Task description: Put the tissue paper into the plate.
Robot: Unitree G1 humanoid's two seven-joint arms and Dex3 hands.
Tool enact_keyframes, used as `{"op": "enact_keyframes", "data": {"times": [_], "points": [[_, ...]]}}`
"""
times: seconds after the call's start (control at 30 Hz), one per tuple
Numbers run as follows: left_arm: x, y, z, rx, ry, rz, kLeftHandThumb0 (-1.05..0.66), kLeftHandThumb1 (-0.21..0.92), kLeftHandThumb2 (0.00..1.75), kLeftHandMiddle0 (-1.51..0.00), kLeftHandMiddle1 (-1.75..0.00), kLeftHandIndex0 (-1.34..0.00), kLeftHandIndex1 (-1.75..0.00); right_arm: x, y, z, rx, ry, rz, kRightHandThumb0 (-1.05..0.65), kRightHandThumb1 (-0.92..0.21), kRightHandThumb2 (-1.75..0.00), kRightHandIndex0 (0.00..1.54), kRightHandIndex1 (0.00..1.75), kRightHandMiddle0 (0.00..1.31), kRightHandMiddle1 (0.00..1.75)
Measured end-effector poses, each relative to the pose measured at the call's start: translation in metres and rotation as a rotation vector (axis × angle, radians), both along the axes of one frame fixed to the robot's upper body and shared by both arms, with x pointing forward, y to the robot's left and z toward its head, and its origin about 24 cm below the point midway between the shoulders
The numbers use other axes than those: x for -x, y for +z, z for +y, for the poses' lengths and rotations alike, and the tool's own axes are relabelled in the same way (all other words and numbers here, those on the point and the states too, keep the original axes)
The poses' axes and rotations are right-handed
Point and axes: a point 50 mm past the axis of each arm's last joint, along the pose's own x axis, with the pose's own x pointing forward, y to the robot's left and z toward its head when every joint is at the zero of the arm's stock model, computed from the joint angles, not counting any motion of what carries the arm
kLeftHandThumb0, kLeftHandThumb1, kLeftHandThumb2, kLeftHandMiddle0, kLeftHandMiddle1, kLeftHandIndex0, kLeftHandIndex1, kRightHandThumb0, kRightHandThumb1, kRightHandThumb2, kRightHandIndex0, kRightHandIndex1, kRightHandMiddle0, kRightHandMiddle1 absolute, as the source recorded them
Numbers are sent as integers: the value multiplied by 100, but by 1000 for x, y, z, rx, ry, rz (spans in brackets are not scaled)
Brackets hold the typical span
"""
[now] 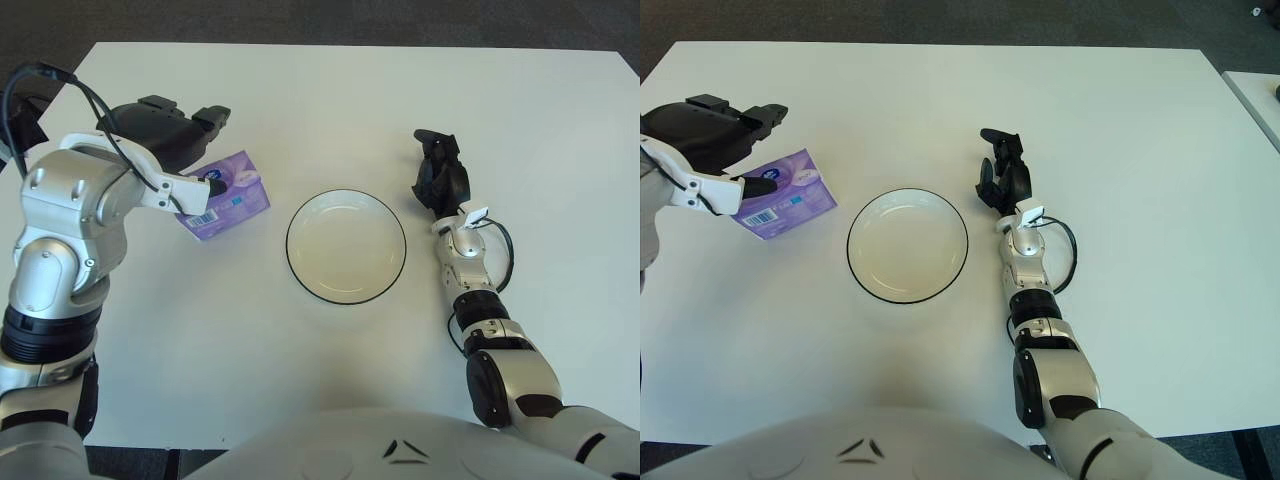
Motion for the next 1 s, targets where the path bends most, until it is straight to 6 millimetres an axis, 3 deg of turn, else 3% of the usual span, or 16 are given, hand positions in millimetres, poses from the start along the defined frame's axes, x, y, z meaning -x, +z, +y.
{"op": "enact_keyframes", "data": {"times": [0.2,0.4,1.0], "points": [[-16,-14,5,-5,25,-11,-105,92,85,-4,-28,0,0,0,-1,-1,-1,-2,3,-59,-92,-73,33,15,0,108],[-33,-34,13,-20,137,29,-105,92,82,0,-10,0,0,0,0,-1,-3,-3,-2,-60,-92,-74,36,17,1,111],[-49,-48,8,-78,240,72,-105,92,87,-4,-9,0,0,0,0,-2,-3,2,-1,-59,-92,-77,36,18,2,111]]}}
